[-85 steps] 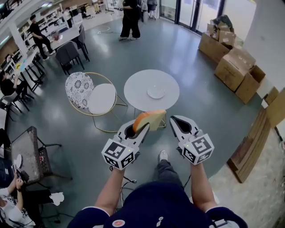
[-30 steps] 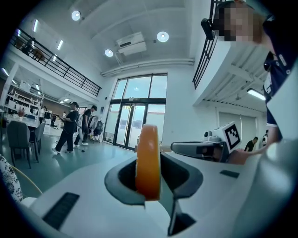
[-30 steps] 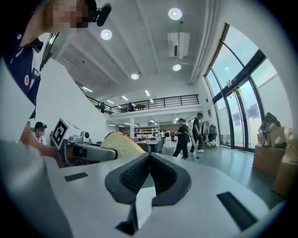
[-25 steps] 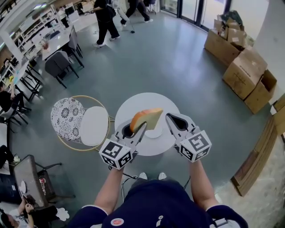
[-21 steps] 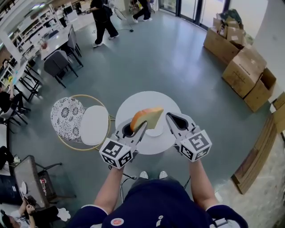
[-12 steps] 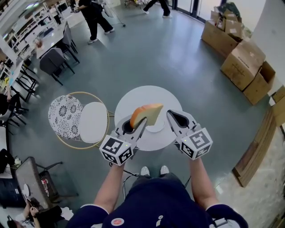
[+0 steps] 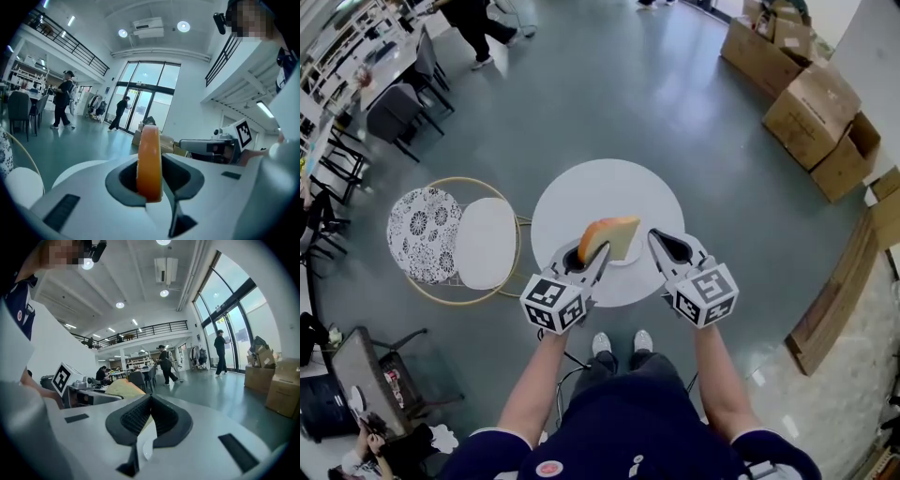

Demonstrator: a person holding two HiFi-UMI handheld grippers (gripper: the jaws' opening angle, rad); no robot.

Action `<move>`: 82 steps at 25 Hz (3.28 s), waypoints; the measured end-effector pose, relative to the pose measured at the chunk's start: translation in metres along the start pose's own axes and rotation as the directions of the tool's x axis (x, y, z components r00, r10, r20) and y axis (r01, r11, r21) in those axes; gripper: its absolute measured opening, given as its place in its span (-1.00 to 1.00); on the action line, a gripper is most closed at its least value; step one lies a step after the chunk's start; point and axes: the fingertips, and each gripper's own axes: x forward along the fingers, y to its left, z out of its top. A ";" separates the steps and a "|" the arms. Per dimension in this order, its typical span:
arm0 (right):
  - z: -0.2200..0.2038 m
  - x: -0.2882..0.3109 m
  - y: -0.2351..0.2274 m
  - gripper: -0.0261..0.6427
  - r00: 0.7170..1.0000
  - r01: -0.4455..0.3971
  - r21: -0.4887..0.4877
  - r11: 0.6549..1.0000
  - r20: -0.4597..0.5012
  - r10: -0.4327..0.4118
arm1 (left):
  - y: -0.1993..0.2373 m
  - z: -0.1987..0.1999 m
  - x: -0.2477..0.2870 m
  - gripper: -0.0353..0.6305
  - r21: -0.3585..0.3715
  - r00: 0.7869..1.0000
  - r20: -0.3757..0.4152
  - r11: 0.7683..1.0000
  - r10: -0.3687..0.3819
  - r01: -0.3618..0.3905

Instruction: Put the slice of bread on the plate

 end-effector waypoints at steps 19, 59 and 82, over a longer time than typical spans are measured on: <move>-0.107 0.033 -0.030 -0.90 0.983 0.027 0.127 0.992 -0.186 -0.003 | 0.063 -0.137 0.078 -0.59 -0.259 0.980 -0.197 0.966 -0.028 -0.024; -0.123 0.034 -0.039 -0.90 0.974 0.029 0.135 0.990 -0.227 0.002 | 0.132 -0.196 0.094 -0.30 -0.234 0.941 -0.289 0.940 0.176 -0.247; -0.127 0.038 -0.033 -0.90 0.973 0.022 0.137 0.990 -0.232 0.011 | 0.150 -0.204 0.090 -0.11 -0.031 0.883 -0.370 0.945 0.290 -0.324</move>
